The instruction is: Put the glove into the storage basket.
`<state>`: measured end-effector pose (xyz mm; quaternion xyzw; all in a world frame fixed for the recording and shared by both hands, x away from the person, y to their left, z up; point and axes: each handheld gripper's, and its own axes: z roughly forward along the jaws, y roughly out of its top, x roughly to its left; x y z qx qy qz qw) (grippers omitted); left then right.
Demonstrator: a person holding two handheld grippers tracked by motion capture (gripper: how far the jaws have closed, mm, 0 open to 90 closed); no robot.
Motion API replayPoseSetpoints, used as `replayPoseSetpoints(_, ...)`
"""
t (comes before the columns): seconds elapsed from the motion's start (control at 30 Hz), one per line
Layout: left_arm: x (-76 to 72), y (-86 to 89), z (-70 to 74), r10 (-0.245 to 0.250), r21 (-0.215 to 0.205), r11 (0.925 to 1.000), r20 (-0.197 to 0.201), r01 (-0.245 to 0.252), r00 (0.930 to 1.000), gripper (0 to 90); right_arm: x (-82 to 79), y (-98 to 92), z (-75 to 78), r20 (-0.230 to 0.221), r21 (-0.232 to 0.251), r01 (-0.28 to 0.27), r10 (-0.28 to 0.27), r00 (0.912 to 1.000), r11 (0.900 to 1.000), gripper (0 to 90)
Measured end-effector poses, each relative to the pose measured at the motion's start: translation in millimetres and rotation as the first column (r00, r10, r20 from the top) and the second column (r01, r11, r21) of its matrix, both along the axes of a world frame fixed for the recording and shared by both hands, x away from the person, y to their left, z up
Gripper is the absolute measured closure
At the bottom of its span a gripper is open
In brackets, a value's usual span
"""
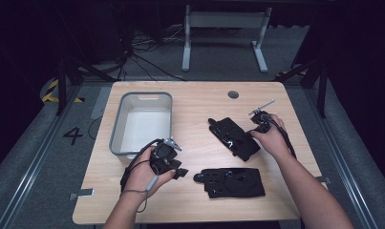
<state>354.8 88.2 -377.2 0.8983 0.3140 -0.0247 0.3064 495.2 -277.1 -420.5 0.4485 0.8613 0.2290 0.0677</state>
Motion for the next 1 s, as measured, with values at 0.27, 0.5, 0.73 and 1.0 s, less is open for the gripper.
replayPoseSetpoints(0.27, 0.0, -2.2, 1.4, -0.005, -0.002, 1.0, 0.003, 0.005, 1.0, 58.3, -14.2, 4.8, 24.8, 0.09, 0.009, -0.048, 0.047, 0.9949, 0.999, 86.3)
replayPoseSetpoints(0.5, 0.9, -3.9, 1.1, -0.011, 0.001, 0.9999, 0.003, 0.011, 0.9999, 58.3, -28.3, 9.8, 45.0, 0.158, 0.003, -0.092, 0.091, 0.9833, 0.996, 86.5)
replayPoseSetpoints(0.73, 1.6, -5.2, 0.6, -0.012, 0.002, 0.9999, 0.001, 0.012, 0.9999, 58.3, -47.1, 11.7, 68.3, 0.238, -0.042, -0.141, 0.147, 0.9602, 0.989, 86.6)
replayPoseSetpoints(1.0, 3.5, -8.5, 1.8, -0.02, 0.001, 0.9998, 0.004, 0.02, 0.9998, 58.3, -65.7, 7.3, 81.8, 0.271, -0.037, -0.167, 0.17, 0.9474, 0.985, 86.6)
